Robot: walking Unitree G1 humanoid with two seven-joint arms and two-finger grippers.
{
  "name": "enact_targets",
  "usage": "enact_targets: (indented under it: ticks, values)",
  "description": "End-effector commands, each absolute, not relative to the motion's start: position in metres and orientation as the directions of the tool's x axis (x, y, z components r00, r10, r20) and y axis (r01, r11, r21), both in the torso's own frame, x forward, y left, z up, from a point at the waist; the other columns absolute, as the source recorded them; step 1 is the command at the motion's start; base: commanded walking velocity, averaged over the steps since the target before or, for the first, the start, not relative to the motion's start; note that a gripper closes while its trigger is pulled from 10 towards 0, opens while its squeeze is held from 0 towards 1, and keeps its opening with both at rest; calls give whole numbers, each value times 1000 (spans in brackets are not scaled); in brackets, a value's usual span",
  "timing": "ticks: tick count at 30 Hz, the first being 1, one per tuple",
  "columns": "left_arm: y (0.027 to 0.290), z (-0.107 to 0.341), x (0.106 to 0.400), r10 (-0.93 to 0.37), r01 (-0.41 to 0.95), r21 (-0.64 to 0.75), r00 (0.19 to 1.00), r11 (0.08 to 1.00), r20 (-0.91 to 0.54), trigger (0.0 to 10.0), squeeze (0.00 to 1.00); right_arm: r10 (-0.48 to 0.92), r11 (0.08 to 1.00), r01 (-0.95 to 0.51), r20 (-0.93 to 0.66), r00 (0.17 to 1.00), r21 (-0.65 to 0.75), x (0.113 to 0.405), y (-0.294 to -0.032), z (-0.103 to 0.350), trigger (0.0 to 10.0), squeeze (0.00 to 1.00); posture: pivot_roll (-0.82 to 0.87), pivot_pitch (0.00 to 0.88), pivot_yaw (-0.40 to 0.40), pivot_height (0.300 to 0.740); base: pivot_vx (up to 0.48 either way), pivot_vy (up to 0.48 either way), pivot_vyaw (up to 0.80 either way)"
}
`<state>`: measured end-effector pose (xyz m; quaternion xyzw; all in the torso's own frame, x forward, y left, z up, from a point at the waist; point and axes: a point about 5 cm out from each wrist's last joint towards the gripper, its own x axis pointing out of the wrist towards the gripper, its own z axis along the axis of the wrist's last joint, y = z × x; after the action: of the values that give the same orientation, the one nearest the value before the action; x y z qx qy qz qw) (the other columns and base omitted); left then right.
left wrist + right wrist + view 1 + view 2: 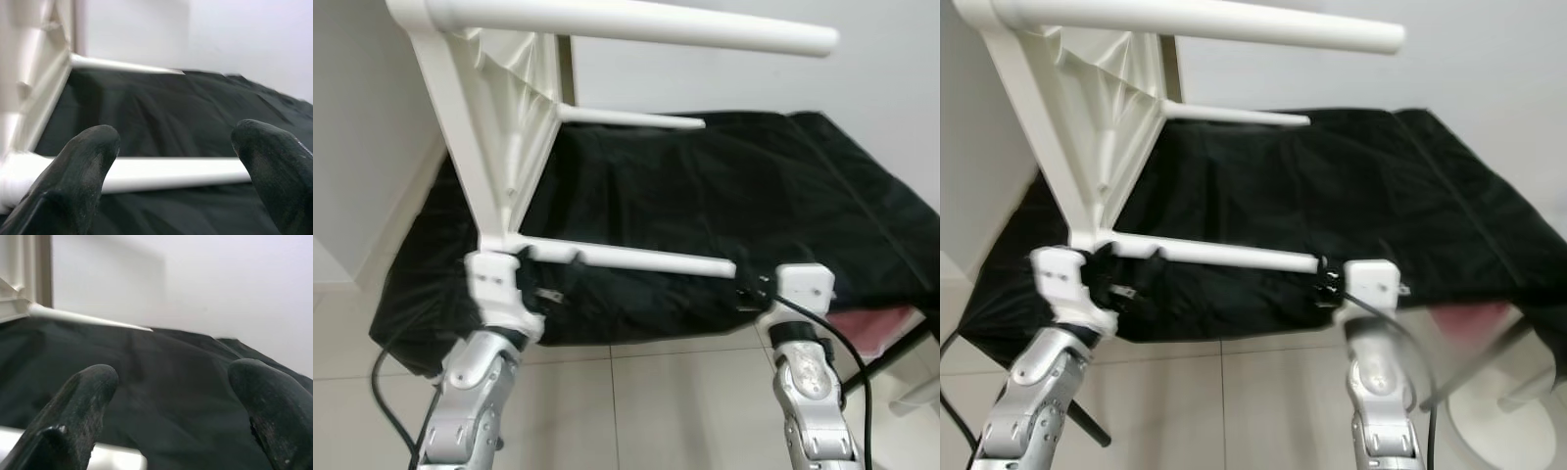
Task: Building children table
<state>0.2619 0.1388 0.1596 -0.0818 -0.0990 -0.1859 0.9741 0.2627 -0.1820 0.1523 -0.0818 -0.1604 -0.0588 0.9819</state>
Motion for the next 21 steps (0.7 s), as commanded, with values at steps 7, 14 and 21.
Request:
enact_targets:
  ticks: [7,14,21]
  values:
    - [144,155,259,-301,331,-143,933,933,196,10000,0,-65,984,115,323,944,-138,264,-174,152,10000,0,-5,14,-11,740,73,0,0]
    - [133,149,260,-344,359,-113,929,926,134,10000,0,-50,981,109,339,940,-158,266,-173,155,10000,0,-5,21,-6,740,0,0,0]
    - [125,148,263,-395,408,-140,912,902,112,10000,1000,-20,986,80,375,927,-146,273,-176,167,10000,1000,-9,24,4,740,0,0,0]
